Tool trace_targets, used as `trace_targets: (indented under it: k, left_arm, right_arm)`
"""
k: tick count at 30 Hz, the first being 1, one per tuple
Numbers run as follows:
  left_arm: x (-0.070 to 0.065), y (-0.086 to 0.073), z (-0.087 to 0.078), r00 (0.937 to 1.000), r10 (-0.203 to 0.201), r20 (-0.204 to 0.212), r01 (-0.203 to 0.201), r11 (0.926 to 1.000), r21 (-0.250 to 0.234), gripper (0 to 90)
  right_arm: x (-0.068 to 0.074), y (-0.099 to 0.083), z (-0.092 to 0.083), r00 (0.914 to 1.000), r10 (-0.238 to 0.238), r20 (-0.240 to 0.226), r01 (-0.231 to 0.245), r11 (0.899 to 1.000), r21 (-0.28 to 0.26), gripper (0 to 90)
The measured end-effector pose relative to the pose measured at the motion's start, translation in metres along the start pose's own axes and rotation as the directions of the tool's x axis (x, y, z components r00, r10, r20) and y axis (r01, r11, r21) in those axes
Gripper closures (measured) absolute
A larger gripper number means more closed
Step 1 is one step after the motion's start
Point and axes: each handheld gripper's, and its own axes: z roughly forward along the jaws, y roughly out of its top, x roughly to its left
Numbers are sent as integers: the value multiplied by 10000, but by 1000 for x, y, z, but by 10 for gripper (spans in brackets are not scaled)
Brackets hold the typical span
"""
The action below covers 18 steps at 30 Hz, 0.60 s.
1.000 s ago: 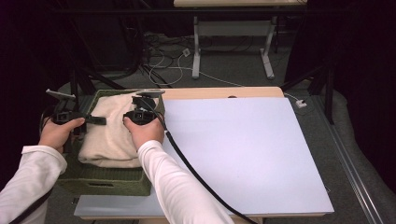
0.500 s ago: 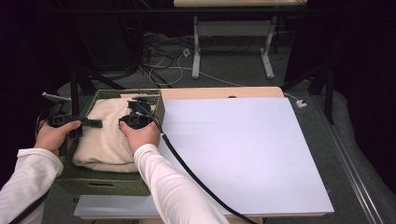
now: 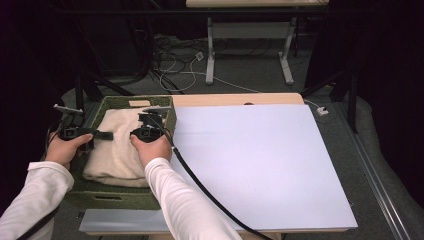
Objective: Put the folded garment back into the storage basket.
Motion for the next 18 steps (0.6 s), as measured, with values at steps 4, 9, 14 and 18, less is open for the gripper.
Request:
trace_targets:
  k: [4,9,14,18]
  left_arm:
    - [2,0,3,9990,388,-207,-389,9992,-54,611]
    - [3,-1,7,9991,352,-249,-357,9992,-180,610]
    - [4,-3,10,9991,334,-250,-338,9993,-133,609]
    - [4,-3,11,9993,281,-260,-285,9995,-136,609]
  right_arm:
    - [-1,-1,4,9998,-105,163,106,9999,-6,646]
    - [-4,-3,8,9994,-277,228,278,9996,-32,643]
    - [-6,-3,10,9991,-310,300,310,9995,-8,642]
    - [-6,-4,11,9987,-316,394,316,9995,7,640]
